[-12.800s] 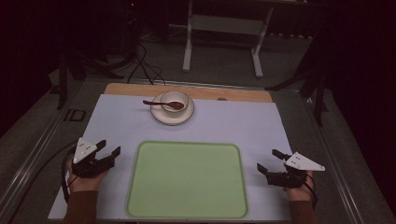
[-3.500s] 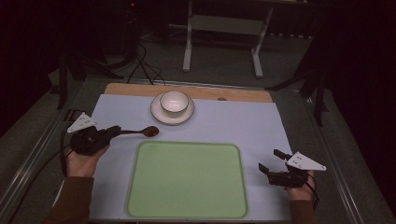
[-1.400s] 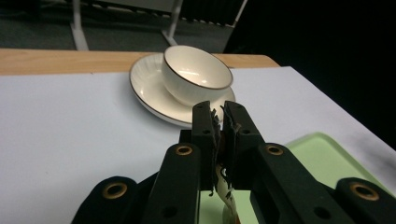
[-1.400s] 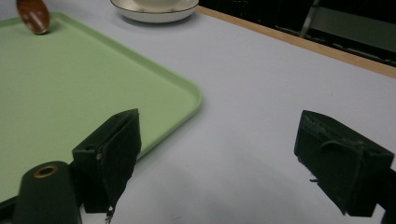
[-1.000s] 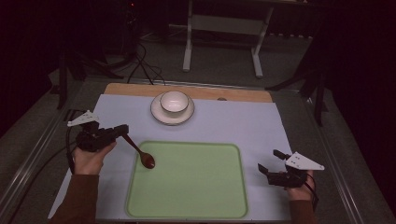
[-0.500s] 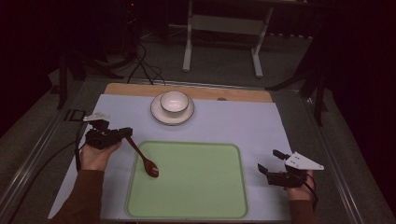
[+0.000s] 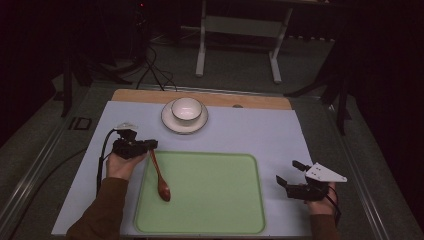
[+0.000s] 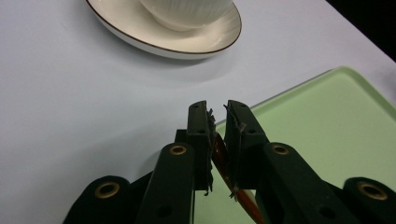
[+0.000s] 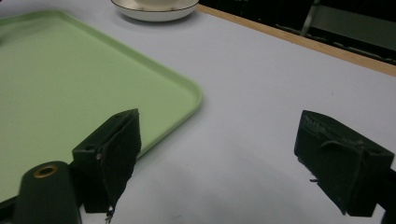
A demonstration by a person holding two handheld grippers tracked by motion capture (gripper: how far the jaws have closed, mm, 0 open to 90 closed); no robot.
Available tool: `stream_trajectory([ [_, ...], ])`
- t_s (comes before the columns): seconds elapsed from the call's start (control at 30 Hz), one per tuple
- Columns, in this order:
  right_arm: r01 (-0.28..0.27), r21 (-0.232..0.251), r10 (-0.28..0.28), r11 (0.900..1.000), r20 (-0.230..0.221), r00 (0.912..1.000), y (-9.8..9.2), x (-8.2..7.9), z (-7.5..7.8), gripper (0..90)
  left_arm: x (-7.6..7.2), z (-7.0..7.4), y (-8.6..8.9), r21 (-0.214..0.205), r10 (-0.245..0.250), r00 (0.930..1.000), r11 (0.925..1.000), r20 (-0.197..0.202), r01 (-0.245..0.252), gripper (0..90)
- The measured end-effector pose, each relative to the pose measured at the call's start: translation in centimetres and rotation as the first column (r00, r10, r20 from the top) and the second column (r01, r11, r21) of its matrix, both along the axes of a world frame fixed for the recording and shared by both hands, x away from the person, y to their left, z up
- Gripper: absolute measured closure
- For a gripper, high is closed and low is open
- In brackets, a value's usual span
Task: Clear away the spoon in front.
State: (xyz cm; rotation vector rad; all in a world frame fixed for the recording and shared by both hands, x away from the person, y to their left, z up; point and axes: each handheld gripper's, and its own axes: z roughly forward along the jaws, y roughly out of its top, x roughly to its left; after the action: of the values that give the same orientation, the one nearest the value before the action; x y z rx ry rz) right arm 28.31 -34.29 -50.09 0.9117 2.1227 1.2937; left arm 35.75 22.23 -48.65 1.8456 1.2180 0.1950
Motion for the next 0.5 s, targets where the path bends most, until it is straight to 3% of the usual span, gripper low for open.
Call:
stream_trajectory([
  [0.2, 0.002, 0.001, -0.002, 1.0, -0.001, 1.0, -0.02, 0.01, 0.0, 14.5, 0.16, -0.48, -0.19, -0.002, -0.017, 0.9999, 0.9999, -0.001, 0.017, 80.2],
  [0.5, 0.0, -0.002, 0.0, 1.0, -0.002, 1.0, 0.0, 0.02, -0.02, 14.5, 0.23, -0.81, -0.6, -0.002, -0.05, 0.998, 0.9987, 0.038, 0.05, 80.2],
])
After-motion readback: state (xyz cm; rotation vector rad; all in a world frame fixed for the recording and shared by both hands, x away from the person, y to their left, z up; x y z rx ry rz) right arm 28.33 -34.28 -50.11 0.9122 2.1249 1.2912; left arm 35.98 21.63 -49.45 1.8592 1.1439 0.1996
